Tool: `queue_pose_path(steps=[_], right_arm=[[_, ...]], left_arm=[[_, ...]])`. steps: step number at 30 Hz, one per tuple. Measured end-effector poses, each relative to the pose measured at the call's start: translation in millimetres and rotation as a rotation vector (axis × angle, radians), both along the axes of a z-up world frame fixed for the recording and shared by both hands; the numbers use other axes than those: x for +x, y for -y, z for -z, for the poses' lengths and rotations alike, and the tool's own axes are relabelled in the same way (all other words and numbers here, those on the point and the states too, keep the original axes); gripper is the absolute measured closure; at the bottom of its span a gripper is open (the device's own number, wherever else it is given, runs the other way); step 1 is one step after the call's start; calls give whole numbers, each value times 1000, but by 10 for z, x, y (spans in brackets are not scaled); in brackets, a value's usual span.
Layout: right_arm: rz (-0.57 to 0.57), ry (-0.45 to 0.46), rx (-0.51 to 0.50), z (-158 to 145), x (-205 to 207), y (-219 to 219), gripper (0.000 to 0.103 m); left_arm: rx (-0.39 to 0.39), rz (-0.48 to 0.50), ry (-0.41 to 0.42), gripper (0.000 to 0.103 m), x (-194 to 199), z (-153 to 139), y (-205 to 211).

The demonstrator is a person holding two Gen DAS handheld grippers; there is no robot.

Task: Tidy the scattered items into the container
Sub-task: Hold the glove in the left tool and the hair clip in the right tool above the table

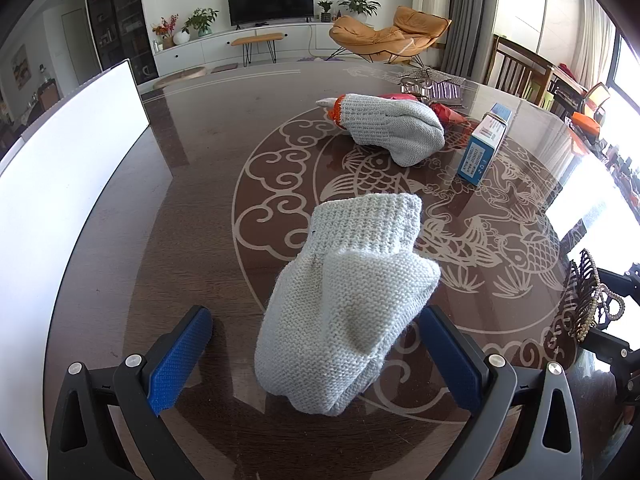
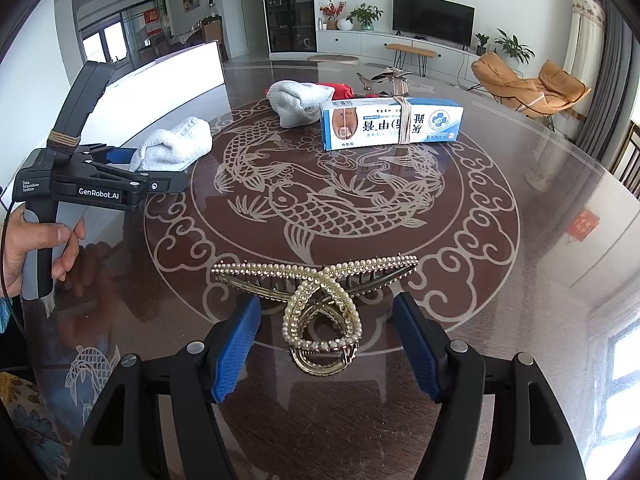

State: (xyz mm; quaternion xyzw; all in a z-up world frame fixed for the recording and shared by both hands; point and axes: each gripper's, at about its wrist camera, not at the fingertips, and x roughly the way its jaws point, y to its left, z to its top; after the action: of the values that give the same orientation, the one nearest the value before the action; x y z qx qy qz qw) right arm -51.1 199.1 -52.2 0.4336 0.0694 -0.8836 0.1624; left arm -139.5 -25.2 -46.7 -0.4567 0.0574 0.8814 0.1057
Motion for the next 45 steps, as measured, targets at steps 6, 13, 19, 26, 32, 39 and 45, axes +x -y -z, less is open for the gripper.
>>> queue_pose_path(steps=[6, 13, 19, 26, 32, 39, 45], right_arm=[[0, -3, 18, 0, 13, 14, 34], [116, -3, 41, 14, -5, 23, 25], [195, 3, 38, 12, -42, 40, 22], [194, 3, 37, 10, -43, 36, 22], [194, 3, 37, 10, -43, 36, 22], [194, 3, 37, 9, -43, 35, 22], [194, 3, 37, 9, -43, 34, 22]], left_arm=[[0, 0, 0, 0, 1, 0, 0], [0, 0, 0, 0, -1, 3, 0], [0, 0, 0, 0, 2, 1, -1], [0, 0, 0, 0, 0, 1, -1], [0, 0, 0, 0, 0, 2, -1], [1, 0, 0, 0, 0, 1, -2], [1, 1, -1, 0, -1, 1, -2]])
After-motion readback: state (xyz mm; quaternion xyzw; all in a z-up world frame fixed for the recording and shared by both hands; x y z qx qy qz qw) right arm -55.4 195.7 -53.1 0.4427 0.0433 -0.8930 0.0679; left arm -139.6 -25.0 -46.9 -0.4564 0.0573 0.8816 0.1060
